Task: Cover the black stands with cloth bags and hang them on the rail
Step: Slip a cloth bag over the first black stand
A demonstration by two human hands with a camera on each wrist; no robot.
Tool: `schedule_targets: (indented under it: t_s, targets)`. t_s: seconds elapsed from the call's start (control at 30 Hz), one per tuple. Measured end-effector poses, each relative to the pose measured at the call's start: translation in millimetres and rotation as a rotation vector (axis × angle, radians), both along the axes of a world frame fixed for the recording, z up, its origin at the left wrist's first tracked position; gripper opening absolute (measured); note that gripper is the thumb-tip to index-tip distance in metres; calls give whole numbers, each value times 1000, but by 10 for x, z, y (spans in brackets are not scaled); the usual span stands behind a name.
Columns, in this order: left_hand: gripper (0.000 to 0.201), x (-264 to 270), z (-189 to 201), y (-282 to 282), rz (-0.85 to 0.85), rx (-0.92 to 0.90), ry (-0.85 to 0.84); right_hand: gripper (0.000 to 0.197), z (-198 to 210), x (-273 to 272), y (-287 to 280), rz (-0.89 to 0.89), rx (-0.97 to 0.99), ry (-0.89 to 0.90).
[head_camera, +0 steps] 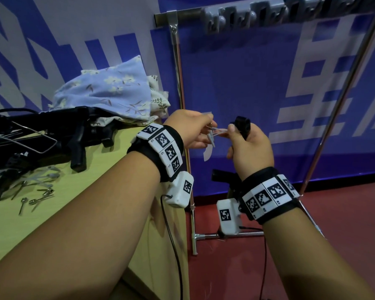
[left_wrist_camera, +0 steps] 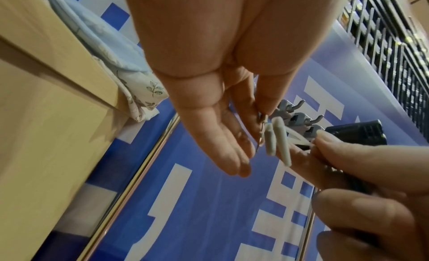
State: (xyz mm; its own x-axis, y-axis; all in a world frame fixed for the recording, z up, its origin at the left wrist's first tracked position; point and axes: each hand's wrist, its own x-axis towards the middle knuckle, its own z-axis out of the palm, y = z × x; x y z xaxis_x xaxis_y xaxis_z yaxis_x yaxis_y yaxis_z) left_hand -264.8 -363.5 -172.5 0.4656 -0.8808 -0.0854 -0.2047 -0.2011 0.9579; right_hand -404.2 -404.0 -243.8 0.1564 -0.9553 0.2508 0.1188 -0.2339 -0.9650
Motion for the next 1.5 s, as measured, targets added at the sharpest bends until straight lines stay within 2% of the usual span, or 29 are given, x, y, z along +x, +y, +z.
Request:
schedule_targets:
  t_s: [0.17,0.33,0.53,0.63,0.73,0.8,0.87,0.97,1.03,1.1,1.17,1.37,1.5]
  targets:
    - [32,27,-41,-18,-27,42,69,15,-46,-24,-31,-4,-31,19]
    - [27,14,-40,-2,-74,60,218,15,-68,-3,-53,-9,-50,1]
    - [21,27,-35,4,-75,62,229,18,-39,-19,-73,4,-46,-4]
    - [18,35,-43,-10,-74,64,152,17,-46,-11,-90,15,-53,2]
    - [19,64,-33,-54,-15,56,-90,17,-64,-21,-96,53,-53,42]
    - [30,62,2,-46,-32,5,-270,18,-70,-31,-86,76,-64,76]
    - [48,25,59,9,-153,-56,-339,19,-71,-34,-64,88,-74,104]
    - [56,-37,100,77,-366,-122,-314,21,-64,-31,-36,117,-86,134]
    - [45,-64,74,90,-448,-139,-271,22,-75,-31,-42,138,-76,161]
    - [33,-38,25,62,-470,-157,-319,24,-79,-37,-46,147,-74,210]
    - [25,17,-14,30,-453,-173,-391,25,-94,-36,-44,154,-84,222]
    - [15,73,-29,-13,-336,-241,-471,8,-100,-22,-54,128,-155,169]
    - [13,118,-60,-63,-195,-290,-410,28,-150,-57,-150,56,-108,140]
